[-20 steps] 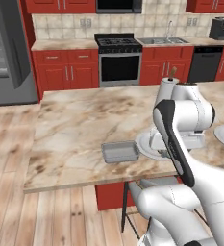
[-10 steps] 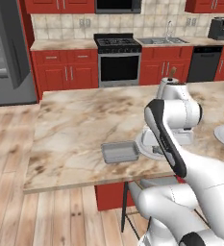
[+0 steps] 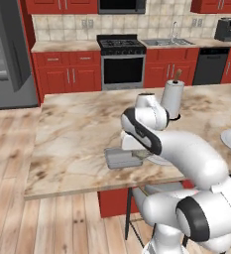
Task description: Place two dumplings into each of the tupperware containers and then place the containers in the fridge.
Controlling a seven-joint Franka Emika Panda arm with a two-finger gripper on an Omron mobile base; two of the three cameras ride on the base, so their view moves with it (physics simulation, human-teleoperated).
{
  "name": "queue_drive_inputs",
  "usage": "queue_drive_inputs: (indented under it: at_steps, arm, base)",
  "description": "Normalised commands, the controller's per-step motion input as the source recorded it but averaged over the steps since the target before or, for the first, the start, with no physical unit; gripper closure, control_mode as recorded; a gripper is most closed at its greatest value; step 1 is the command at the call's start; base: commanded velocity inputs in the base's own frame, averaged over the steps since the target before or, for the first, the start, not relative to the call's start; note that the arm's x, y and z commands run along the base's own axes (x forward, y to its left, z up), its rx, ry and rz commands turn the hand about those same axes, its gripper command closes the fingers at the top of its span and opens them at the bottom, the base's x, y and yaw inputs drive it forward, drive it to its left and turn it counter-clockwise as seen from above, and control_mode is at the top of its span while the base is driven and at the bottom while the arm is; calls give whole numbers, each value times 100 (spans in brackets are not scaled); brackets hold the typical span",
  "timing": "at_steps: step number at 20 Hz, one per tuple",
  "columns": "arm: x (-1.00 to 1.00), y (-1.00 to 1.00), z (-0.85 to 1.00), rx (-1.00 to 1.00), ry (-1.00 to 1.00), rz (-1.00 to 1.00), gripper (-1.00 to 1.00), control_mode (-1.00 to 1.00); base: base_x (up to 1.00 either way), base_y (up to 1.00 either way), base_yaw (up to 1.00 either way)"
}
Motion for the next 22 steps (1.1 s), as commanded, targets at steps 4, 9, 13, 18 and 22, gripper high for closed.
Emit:
queue_drive_inputs:
  at_steps: [4,9,13,18,22]
  arm:
    - [100,21,-67,0,6,11,100,-100]
    - [100,10,-47,0,9,7,100,-100]
    - [76,-20,-11,1,17,2,100,-100]
    - [69,-12,-28,0,11,1,100,-100]
    - [17,-1,-45,0,10,1,100,-100]
  base:
    - [0,0,0]
    - [0,0,0]
    - [0,0,0]
    - [0,0,0]
    - [0,0,0]
